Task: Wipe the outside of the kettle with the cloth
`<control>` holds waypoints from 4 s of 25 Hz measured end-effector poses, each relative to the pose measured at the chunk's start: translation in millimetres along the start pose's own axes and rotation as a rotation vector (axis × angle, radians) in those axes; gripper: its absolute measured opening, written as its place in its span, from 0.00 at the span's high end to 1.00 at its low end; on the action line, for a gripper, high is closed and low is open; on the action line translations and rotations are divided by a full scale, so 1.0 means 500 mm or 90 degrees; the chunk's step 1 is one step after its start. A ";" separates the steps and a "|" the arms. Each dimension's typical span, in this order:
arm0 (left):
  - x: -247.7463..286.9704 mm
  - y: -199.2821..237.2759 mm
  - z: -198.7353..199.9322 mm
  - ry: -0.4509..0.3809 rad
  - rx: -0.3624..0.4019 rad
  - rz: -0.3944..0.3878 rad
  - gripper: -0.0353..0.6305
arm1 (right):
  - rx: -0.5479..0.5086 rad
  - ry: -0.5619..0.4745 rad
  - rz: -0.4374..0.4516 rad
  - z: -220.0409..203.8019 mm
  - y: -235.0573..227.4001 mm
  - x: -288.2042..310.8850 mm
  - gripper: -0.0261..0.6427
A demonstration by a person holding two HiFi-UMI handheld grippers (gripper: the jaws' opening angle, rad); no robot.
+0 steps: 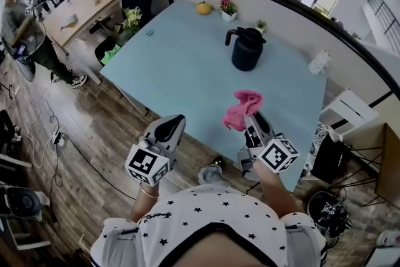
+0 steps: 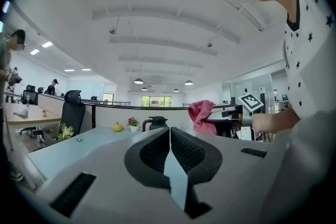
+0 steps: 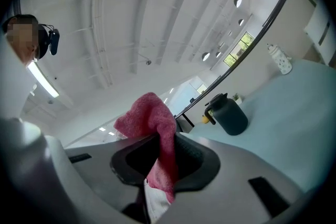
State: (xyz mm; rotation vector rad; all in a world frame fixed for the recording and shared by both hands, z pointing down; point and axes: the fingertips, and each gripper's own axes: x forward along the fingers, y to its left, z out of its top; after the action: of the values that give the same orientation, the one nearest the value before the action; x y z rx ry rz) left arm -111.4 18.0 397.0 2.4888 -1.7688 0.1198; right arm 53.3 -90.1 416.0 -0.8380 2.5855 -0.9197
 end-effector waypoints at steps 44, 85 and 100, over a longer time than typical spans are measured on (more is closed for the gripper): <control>0.519 0.213 0.073 0.021 0.046 -0.238 0.90 | 0.055 -0.158 -0.326 0.238 -0.406 0.280 0.84; 0.583 0.275 -0.011 0.098 0.008 -0.215 0.90 | -0.058 0.073 -0.524 0.112 -0.700 0.345 0.86; 0.604 0.276 -0.011 0.097 0.013 -0.220 0.90 | -0.049 0.200 -0.562 0.005 -0.789 0.338 0.86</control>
State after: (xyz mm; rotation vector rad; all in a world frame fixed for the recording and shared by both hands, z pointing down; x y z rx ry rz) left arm -142.7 -309.8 440.3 2.6726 -1.2659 0.2939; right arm 89.5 -442.2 658.9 -2.0857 2.4740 -1.2335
